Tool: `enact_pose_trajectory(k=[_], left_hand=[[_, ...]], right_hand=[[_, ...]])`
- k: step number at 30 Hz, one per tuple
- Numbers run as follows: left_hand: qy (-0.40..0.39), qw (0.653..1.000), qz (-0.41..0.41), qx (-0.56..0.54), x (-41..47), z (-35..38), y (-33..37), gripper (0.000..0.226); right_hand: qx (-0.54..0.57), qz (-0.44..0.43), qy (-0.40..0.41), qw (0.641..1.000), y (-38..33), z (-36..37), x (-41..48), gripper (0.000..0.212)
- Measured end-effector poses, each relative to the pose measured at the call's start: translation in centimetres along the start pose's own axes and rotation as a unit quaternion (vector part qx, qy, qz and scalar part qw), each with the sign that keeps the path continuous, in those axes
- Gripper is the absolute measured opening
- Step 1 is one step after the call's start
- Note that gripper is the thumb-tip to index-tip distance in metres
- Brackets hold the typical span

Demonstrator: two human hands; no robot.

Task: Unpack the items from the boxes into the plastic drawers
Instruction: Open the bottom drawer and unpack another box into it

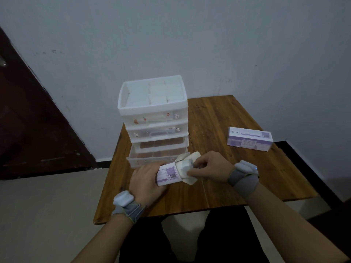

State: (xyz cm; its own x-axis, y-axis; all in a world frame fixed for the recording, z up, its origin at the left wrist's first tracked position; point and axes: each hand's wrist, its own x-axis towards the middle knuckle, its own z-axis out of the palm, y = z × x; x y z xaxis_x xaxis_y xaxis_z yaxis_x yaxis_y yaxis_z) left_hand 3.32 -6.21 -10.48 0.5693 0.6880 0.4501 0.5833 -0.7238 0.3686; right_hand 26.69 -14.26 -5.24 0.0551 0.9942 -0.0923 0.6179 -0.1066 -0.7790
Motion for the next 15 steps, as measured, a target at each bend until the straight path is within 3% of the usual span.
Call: enact_pose_trajectory(k=[4, 8, 12, 15], left_hand=[[0.003, 1.000, 0.012, 0.016, 0.2, -0.3, -0.1, 0.049], [0.001, 1.000, 0.011, 0.025, 0.2, -0.2, -0.2, 0.050], [-0.002, 1.000, 0.000, 0.019, 0.2, -0.1, -0.2, 0.049], [0.000, 1.000, -0.024, 0.019, 0.3, -0.1, -0.3, 0.047]], right_hand=[[0.079, 0.024, -0.001, 0.997, 0.8, -0.4, -0.1, 0.016], [0.037, 0.032, 0.041, 0.998, 1.4, 0.3, -0.2, 0.034], [0.136, -0.041, 0.069, 0.988, 1.3, 0.8, -0.6, 0.060], [0.123, -0.100, 0.096, 0.983, 0.9, 2.1, -0.7, 0.048]])
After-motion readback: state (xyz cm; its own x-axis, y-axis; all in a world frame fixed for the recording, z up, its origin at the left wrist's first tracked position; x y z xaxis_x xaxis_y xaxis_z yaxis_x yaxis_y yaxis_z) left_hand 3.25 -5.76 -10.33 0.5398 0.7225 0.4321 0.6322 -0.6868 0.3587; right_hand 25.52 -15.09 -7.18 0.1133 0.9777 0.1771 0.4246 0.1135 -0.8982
